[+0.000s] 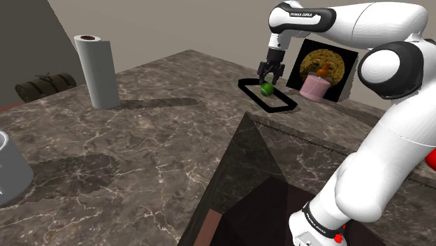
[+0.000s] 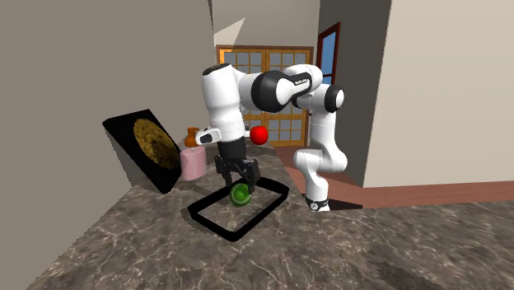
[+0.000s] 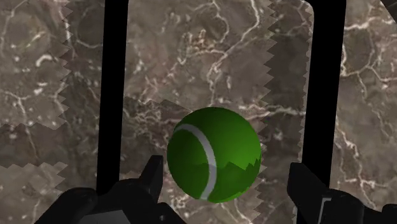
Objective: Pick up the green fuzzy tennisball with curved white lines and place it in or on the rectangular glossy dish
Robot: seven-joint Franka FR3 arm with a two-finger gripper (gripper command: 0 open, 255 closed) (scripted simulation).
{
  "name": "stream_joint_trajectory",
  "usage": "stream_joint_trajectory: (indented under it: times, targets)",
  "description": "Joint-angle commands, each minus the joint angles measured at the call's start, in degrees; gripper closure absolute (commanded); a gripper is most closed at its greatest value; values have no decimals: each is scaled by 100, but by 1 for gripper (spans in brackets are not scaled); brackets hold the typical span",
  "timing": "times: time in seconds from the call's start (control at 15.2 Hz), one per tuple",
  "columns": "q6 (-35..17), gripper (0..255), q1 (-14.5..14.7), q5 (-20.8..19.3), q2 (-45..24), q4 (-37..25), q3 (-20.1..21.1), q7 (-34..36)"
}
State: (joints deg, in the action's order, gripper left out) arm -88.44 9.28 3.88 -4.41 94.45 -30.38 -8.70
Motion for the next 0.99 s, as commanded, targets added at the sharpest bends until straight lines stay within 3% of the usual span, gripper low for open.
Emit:
stream_joint_trajectory:
  times: [0.0,0.2,0.46,0.92]
  targets:
    - [0,0,0,0,0,0,0,0]
    - [0,0,0,0,0,0,0,0]
    - [824,0,-118,159,-345,-1116,-57,-105]
    - [824,0,-119,158,-345,-1116,-56,-105]
